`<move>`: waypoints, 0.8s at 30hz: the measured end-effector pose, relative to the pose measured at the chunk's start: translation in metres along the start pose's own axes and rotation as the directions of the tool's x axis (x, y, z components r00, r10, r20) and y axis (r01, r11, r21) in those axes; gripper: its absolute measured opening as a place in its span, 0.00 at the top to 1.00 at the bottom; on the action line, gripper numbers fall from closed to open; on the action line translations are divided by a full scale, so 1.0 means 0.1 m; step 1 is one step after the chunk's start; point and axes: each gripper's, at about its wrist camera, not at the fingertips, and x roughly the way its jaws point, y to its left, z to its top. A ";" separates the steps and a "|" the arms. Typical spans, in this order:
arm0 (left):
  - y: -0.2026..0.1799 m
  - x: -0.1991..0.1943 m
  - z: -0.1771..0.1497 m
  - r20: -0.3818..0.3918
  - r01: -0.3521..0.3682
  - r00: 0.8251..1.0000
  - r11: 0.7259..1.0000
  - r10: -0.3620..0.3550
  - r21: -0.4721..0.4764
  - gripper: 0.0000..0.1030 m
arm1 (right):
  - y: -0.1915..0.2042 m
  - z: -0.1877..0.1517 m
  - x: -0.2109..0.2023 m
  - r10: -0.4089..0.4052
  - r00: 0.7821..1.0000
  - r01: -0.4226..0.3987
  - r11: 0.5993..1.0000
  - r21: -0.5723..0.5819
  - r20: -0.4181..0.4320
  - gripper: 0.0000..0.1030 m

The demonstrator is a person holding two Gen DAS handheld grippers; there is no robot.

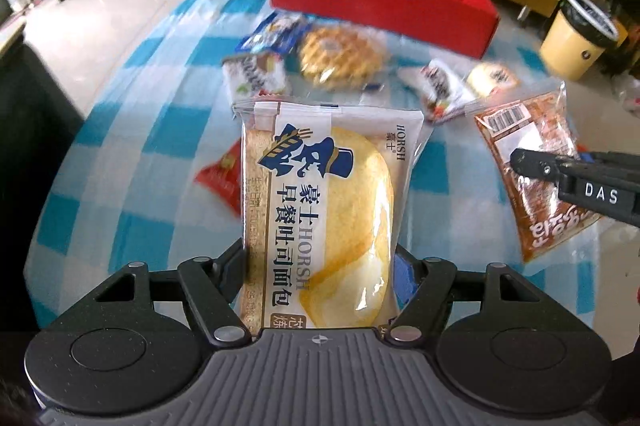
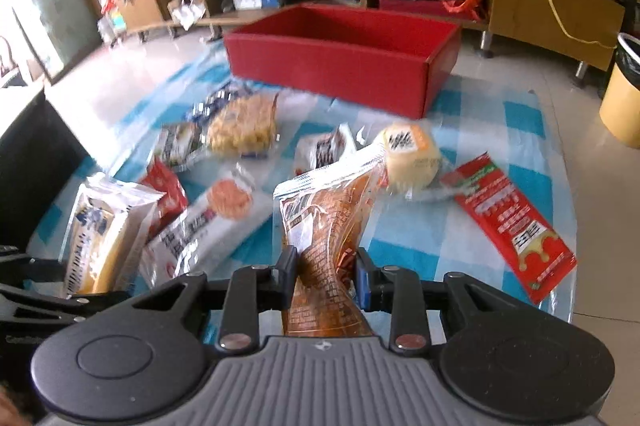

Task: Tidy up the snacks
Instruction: 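Lift the bread bag with left tool while right tool lifts the spicy-strip bag, then lower both bags into the red box and open both tools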

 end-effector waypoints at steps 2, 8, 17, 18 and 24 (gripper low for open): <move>-0.02 0.01 0.12 0.015 0.018 1.000 1.000 -0.018 0.011 0.26 | -0.02 0.05 -0.01 -0.005 1.000 0.005 1.000 0.013 0.008 0.73; -0.10 0.16 0.55 0.040 0.057 0.997 0.998 -0.058 0.035 0.26 | -0.07 0.28 0.02 0.005 1.000 -0.006 0.999 0.045 0.026 0.73; -0.21 0.30 1.17 0.106 0.088 0.990 0.996 -0.091 0.032 0.26 | -0.23 0.71 0.17 0.015 0.998 -0.020 0.995 0.096 0.057 0.73; -0.22 0.32 1.22 0.109 0.087 0.990 0.996 -0.090 0.031 0.26 | -0.25 0.77 0.19 0.012 0.998 -0.017 0.995 0.094 0.061 0.73; -0.30 0.44 1.59 0.136 0.082 0.987 0.996 -0.086 0.035 0.26 | -0.35 1.14 0.34 -0.001 0.996 -0.009 0.995 0.103 0.092 0.73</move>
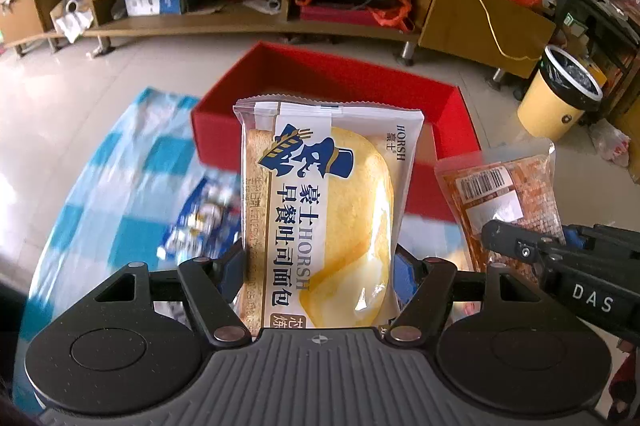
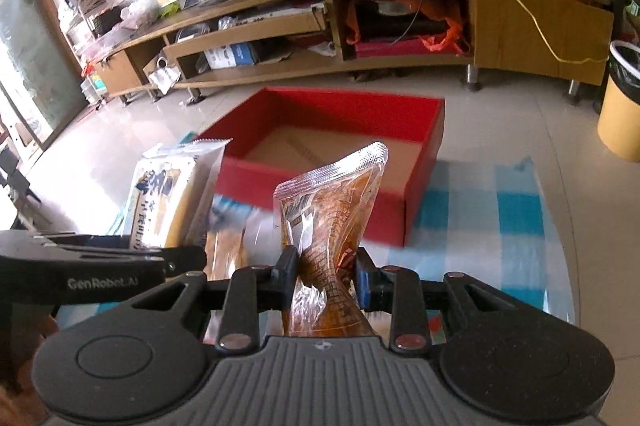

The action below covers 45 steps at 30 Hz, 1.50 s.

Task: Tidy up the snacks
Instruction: 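Lower both bags into the red box and open both tools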

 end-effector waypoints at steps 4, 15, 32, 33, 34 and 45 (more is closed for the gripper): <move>-0.03 0.12 0.22 0.019 -0.001 1.000 1.000 0.001 0.000 0.26 | -0.02 0.24 0.15 -0.001 1.000 0.001 1.000 0.011 0.016 0.73; -0.05 0.49 0.79 0.075 -0.023 0.997 1.000 0.023 -0.001 0.26 | -0.08 0.71 0.59 -0.009 0.999 0.007 0.999 0.038 0.041 0.73; 0.06 1.40 1.01 0.026 -0.125 0.992 0.991 0.124 0.049 0.36 | -0.33 0.81 1.51 -0.017 0.999 0.020 0.997 0.077 -0.040 0.77; 0.09 1.41 0.99 0.018 -0.128 0.992 0.991 0.127 0.047 0.37 | -0.32 0.79 1.53 -0.020 0.999 0.023 0.997 0.068 -0.044 0.77; 0.11 1.43 0.96 0.007 -0.129 0.992 0.991 0.129 0.047 0.37 | -0.32 0.77 1.54 -0.023 0.999 0.026 0.998 0.063 -0.048 0.77; 0.07 1.21 0.63 -0.029 -0.153 0.987 0.980 0.158 0.129 0.35 | -0.20 0.64 1.44 -0.062 0.992 0.057 0.998 -0.041 -0.109 0.78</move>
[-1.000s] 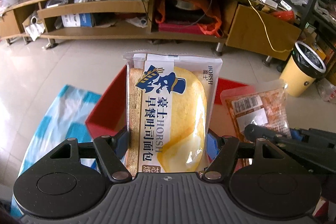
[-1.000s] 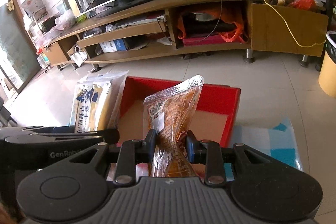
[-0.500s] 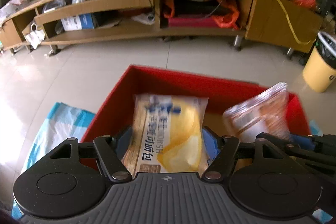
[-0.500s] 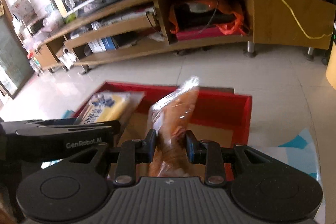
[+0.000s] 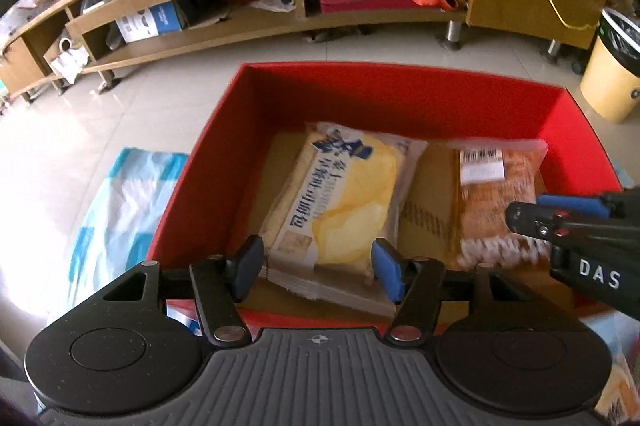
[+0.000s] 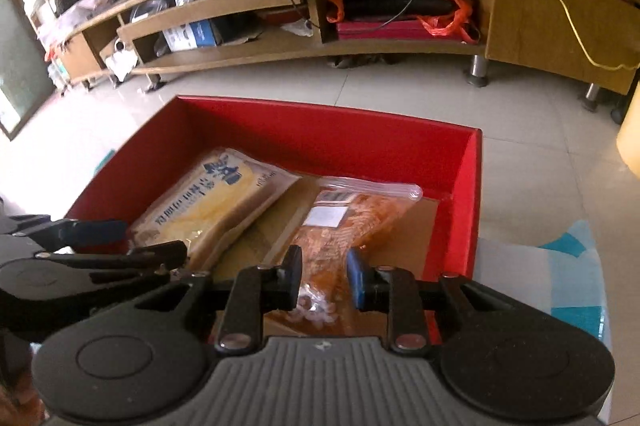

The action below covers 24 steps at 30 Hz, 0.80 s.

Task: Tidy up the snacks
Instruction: 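Lower both bags into the red box and open both tools, then withdraw both tools from the box back over the remaining snacks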

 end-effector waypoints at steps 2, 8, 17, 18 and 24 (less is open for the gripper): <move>-0.01 -0.05 -0.06 -0.010 0.010 1.000 1.000 -0.010 0.005 0.34 | 0.01 -0.03 -0.02 -0.002 1.000 0.002 1.000 -0.014 -0.012 0.79; 0.03 -0.21 -0.18 -0.031 0.055 0.998 0.997 -0.056 -0.045 0.30 | 0.07 -0.12 -0.08 -0.001 0.998 -0.002 0.999 -0.048 -0.058 0.79; 0.05 -0.62 -0.22 0.033 0.083 0.996 0.993 -0.080 -0.087 0.21 | 0.19 -0.17 -0.53 0.009 1.000 -0.009 0.998 -0.055 0.006 0.78; 0.05 -0.67 -0.24 0.042 0.083 0.996 0.992 -0.079 -0.092 0.21 | 0.22 -0.17 -0.60 0.006 1.000 -0.004 0.998 -0.060 0.022 0.78; 0.10 -0.95 -0.36 0.084 0.081 0.994 0.990 -0.072 -0.112 0.16 | 0.26 -0.27 -0.95 0.007 0.997 -0.005 0.999 -0.036 0.071 0.73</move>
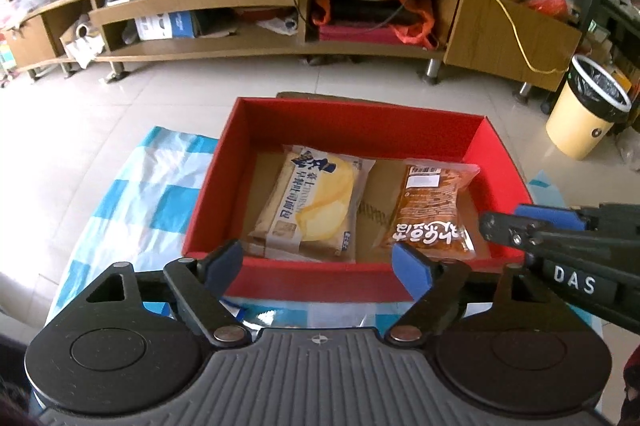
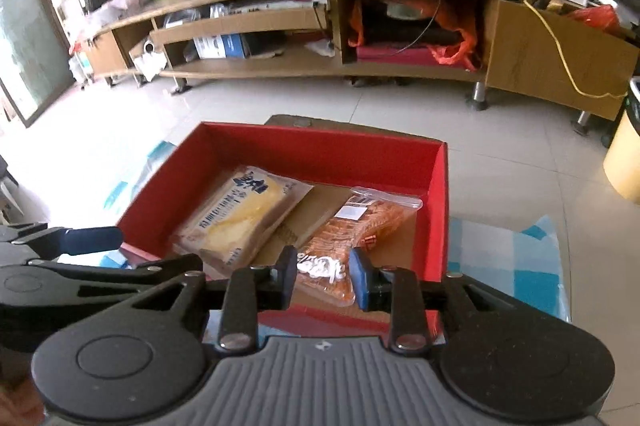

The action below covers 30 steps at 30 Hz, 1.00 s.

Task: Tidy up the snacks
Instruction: 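Withdraw both tools from the box back over the remaining snacks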

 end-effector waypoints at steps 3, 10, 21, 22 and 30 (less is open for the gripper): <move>0.02 -0.09 -0.06 0.001 0.000 1.000 1.000 0.000 -0.009 0.16 | 0.02 -0.09 -0.12 -0.003 1.000 0.003 1.000 0.003 0.001 0.72; 0.06 -0.26 -0.27 -0.005 -0.002 1.000 1.000 0.002 -0.016 0.14 | 0.15 -0.33 -0.33 0.019 1.000 -0.019 1.000 0.006 -0.008 0.66; 0.13 -0.42 -0.52 -0.015 -0.004 1.000 1.000 0.004 -0.017 0.12 | 0.27 -0.55 -0.43 0.043 0.999 -0.043 0.999 0.011 -0.025 0.65; 0.13 -0.44 -0.54 -0.016 -0.005 1.000 1.000 0.004 -0.015 0.12 | 0.27 -0.57 -0.44 0.045 0.999 -0.045 0.999 0.014 -0.025 0.64; 0.20 -0.52 -0.69 -0.026 -0.016 1.000 1.000 0.016 -0.015 0.11 | 0.36 -0.72 -0.47 0.056 0.997 -0.055 0.998 0.014 -0.046 0.61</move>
